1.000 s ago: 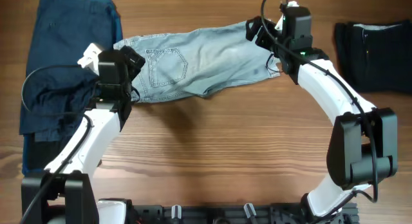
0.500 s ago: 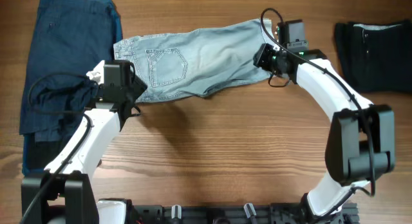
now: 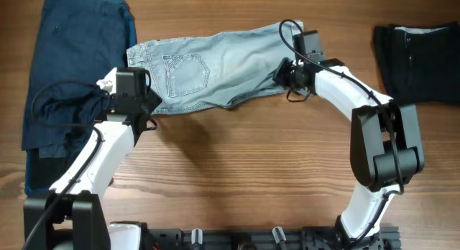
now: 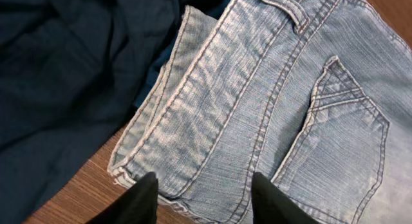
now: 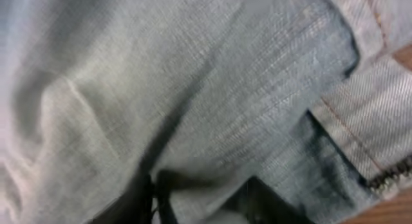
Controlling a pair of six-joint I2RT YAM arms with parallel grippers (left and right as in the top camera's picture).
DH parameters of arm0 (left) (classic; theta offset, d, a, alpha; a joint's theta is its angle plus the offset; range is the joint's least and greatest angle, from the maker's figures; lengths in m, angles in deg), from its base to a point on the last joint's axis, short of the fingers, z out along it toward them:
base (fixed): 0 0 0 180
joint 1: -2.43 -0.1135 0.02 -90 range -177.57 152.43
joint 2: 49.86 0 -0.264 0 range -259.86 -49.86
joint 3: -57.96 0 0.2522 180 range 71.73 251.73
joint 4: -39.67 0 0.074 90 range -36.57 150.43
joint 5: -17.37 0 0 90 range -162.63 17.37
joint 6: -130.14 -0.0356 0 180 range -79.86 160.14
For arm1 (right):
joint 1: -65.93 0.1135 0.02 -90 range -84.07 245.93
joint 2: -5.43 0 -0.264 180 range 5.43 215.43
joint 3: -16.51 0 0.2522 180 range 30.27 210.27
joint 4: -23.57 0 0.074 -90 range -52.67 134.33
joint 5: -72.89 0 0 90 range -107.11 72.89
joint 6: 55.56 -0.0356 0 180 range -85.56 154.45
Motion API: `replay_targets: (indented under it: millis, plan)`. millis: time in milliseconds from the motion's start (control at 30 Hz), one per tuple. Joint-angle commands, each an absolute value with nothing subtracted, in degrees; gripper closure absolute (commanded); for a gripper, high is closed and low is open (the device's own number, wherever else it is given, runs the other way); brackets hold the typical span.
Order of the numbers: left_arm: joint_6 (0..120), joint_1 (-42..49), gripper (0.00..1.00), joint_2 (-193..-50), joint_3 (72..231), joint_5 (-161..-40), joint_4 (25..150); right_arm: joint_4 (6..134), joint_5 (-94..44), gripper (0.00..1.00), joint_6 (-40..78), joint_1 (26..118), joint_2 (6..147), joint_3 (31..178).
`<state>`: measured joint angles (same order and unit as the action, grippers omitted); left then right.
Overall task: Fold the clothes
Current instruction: 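Lay the folded edge down and release both grippers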
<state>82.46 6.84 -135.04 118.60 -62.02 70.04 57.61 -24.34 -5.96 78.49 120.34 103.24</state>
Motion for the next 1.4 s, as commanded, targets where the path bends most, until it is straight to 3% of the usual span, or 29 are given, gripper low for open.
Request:
replay_targets:
  millis: [0, 133, 200, 567, 933, 1033, 1067, 1100, 1133, 1167, 1233, 1367]
  plan:
    - [82.16, 6.66, 0.57, -135.04, 118.99, -62.08, 70.49, 56.01, -23.53, 0.63, -6.64, 78.51, 121.15, 103.77]
    - [82.16, 6.66, 0.60, -135.04, 118.99, -62.08, 70.89, 54.92, -23.51, 0.80, -6.61, 78.51, 121.15, 103.77]
    - [82.18, 6.66, 0.65, -135.04, 118.99, -62.08, 70.84, 55.16, -23.51, 0.96, -6.59, 78.51, 121.15, 103.77]
    - [82.16, 6.66, 0.67, -135.04, 118.99, -62.08, 71.11, 68.31, -23.53, 0.96, -5.83, 76.63, 113.02, 103.77]
    - [82.16, 6.66, 0.67, -135.04, 118.99, -62.08, 71.13, 86.22, -19.49, 0.96, -4.56, 75.95, 113.04, 103.77]
    - [82.16, 6.66, 0.66, -135.04, 118.99, -62.08, 71.13, 86.17, -19.20, 0.96, -4.41, 75.17, 113.04, 103.77]
    - [82.16, 6.66, 0.66, -135.04, 118.99, -62.08, 71.13, 85.17, -19.24, 0.94, -4.52, 74.90, 113.04, 103.77]
    - [82.16, 6.66, 0.66, -135.04, 118.99, -62.08, 71.13, 83.02, -19.24, 0.86, -4.27, 74.64, 113.04, 103.77]
    - [82.16, 6.66, 0.63, -135.04, 118.99, -62.08, 71.11, 80.66, -19.88, 0.75, -2.99, 74.27, 113.04, 103.77]
    - [82.16, 6.66, 0.60, -135.04, 118.99, -62.08, 71.13, 78.65, -20.60, 0.52, -1.91, 73.94, 113.04, 103.77]
    - [82.16, 6.66, 0.57, -135.04, 118.99, -62.08, 71.17, 74.54, -22.85, 0.36, 0.56, 72.78, 113.04, 103.77]
    - [82.16, 6.68, 0.54, -135.04, 118.99, -62.10, 71.32, 67.40, -28.88, 0.27, 6.59, 67.89, 113.13, 103.77]
